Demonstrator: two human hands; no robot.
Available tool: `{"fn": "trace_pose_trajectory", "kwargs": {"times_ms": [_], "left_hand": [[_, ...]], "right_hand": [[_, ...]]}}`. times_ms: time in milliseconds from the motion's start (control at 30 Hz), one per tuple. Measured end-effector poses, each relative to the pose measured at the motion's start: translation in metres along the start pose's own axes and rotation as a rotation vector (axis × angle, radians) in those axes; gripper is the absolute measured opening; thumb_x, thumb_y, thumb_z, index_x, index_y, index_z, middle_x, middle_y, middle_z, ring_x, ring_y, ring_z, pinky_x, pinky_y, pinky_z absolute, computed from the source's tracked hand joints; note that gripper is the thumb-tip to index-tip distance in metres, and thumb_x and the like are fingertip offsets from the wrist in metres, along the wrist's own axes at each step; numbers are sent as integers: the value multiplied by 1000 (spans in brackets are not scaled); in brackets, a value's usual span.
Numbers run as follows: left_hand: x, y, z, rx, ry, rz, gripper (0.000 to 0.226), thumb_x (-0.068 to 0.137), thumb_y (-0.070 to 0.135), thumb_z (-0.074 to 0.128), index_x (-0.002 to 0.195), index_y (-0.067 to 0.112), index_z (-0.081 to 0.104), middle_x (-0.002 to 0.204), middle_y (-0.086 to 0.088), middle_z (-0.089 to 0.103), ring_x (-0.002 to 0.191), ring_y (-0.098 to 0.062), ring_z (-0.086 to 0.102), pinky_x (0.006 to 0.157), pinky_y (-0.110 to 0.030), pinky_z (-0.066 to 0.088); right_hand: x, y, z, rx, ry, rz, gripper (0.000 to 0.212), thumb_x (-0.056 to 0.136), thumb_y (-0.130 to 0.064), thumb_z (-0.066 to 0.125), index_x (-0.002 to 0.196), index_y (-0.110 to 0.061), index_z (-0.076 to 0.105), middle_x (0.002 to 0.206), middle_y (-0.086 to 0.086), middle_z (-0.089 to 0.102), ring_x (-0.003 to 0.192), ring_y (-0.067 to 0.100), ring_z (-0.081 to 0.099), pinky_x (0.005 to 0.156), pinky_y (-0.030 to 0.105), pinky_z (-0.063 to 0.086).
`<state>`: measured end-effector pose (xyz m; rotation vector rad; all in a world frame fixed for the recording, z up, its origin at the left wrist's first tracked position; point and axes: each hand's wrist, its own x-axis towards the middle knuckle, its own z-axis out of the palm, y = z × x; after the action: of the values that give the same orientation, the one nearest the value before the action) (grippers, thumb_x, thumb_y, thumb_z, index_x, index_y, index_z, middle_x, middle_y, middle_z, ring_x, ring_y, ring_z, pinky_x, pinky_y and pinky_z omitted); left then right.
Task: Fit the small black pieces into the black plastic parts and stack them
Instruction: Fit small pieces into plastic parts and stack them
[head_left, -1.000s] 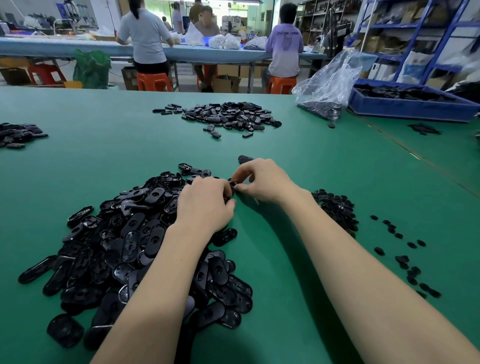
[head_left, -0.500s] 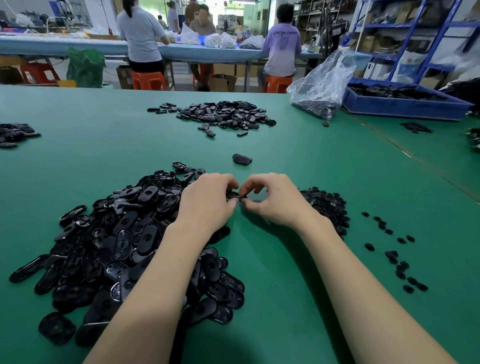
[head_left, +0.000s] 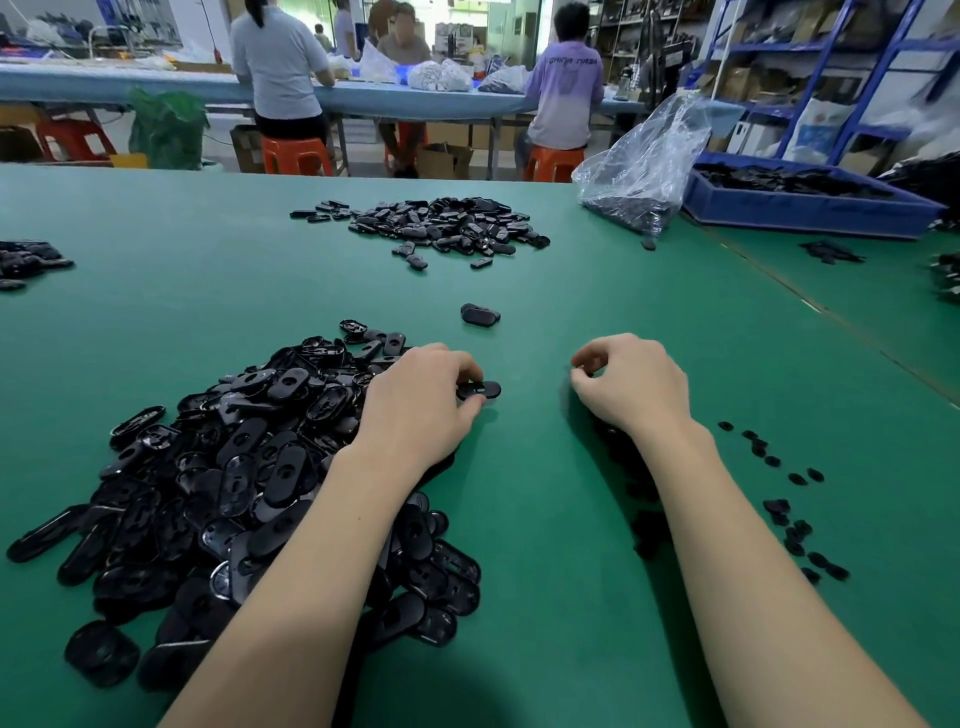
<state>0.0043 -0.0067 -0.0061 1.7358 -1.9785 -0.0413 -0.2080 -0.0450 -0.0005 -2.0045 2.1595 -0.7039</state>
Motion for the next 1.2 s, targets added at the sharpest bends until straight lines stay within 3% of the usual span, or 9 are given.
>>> {"fn": "trace_pose_trajectory", "kwargs": {"times_ms": [267, 467, 633, 900, 1000, 1067, 1200], "left_hand": [[-1, 0, 0, -6, -9, 3, 18, 91, 42, 65, 107, 36, 68, 98, 15, 57, 99, -12, 57, 71, -27, 37], [-1, 1, 0, -16, -21, 3, 18, 91, 43, 65, 108, 36, 68, 101, 14, 60, 99, -12, 58, 73, -27, 39], [-1, 1, 0, -15, -20, 3, 18, 91, 42, 65, 108, 36, 68, 102, 13, 61, 101, -12, 57, 73, -28, 40], [-1, 0, 0, -13, -19, -2, 18, 90, 44, 66, 108, 37, 68, 101, 14, 60, 99, -11, 57, 73, -28, 39], [-1, 0, 0, -9, -18, -5, 18, 90, 43, 66, 107, 38, 68, 97, 15, 57, 98, -11, 57, 72, -28, 38], [-2, 0, 0, -7, -16, -4, 18, 90, 44, 66, 107, 38, 68, 97, 15, 57, 99, -11, 57, 72, -27, 38], [-2, 1, -1, -8, -11, -2, 18, 89, 46, 66, 106, 39, 68, 101, 13, 61, 100, -12, 57, 73, -28, 40]], "right_hand": [[-1, -3, -1, 3, -21, 3, 19, 88, -25, 65, 102, -35, 75, 102, -12, 72, 108, 21, 63, 81, 31, 46], [-2, -9, 0, -52, -31, 48, 19, 91, -31, 65, 106, -32, 76, 110, -6, 73, 114, 25, 61, 93, 37, 50], [-4, -14, -2, -26, -40, 55, 16, 88, -23, 65, 96, -30, 76, 104, -4, 73, 104, 26, 64, 80, 31, 46], [-1, -11, -6, 231, -107, 54, 16, 81, -13, 71, 80, -29, 74, 87, -9, 75, 96, 18, 67, 87, 33, 56], [2, -13, -8, 353, -77, -6, 16, 82, -12, 74, 81, -27, 77, 76, -11, 74, 77, 0, 66, 75, 18, 54], [1, -17, -9, 527, -152, -22, 11, 82, -14, 79, 84, -25, 79, 72, -11, 74, 59, -6, 61, 59, 8, 45], [-6, -27, -8, 792, -399, -86, 13, 84, -5, 79, 92, -15, 79, 80, 0, 78, 70, 7, 65, 63, 15, 51]]}}
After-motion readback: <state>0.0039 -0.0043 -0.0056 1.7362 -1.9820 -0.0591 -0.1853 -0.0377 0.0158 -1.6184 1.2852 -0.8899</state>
